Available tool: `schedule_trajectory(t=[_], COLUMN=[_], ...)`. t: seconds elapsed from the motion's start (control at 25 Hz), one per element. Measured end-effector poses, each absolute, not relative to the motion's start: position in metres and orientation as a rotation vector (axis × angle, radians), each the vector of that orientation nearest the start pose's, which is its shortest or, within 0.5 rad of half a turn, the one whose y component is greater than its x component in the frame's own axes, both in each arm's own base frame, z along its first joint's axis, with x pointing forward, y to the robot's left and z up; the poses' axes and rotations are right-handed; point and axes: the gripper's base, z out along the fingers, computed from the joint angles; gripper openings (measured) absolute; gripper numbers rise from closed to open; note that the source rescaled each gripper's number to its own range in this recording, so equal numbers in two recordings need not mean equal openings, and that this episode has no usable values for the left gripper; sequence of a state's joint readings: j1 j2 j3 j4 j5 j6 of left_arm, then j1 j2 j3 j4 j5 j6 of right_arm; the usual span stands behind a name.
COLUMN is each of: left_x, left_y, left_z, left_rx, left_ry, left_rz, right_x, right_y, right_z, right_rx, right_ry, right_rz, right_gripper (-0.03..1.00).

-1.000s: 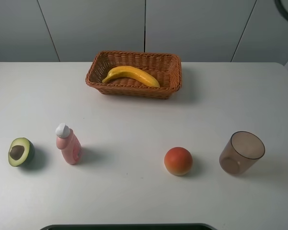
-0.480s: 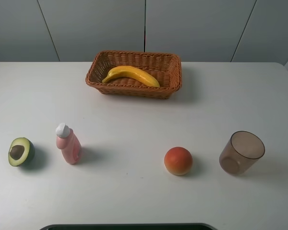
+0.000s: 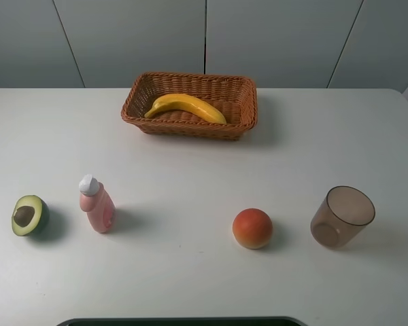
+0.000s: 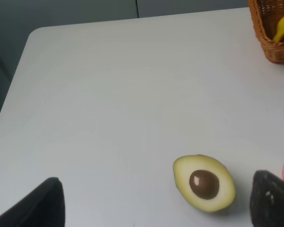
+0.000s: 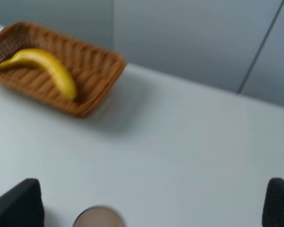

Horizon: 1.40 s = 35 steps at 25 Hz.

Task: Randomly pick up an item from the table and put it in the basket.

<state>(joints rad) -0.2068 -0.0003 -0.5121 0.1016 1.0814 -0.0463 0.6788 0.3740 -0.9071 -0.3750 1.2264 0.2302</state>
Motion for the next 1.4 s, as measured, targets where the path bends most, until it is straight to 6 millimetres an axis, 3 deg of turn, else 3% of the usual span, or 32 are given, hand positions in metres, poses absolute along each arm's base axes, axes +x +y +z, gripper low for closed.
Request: schedule_trajectory(t=[0.24, 0.56, 1.16, 1.4], left_x=[-0.006, -0.006, -0.006, -0.006], left_y=[0.010, 0.010, 0.010, 0.010], left_z=[0.279, 0.279, 0.279, 0.279], left_rx=[0.158, 0.158, 0.158, 0.158], left_ry=[2.042, 2.042, 2.042, 2.042], left_rz=[-0.036, -0.036, -0.036, -0.036], right_x=[0.013, 0.002, -0.003, -0.004], right_y=[-0.010, -0.006, -0.009, -0.009], right_z=[0.317, 0.278, 0.278, 0.278], right_rx=[-0.480, -0.574, -0.575, -0.477], right_ry=[2.113, 2.092, 2.014, 2.031], right_rz=[0.282, 0.386, 0.412, 0.347], right_gripper=[1.00, 1.00, 1.00, 1.00])
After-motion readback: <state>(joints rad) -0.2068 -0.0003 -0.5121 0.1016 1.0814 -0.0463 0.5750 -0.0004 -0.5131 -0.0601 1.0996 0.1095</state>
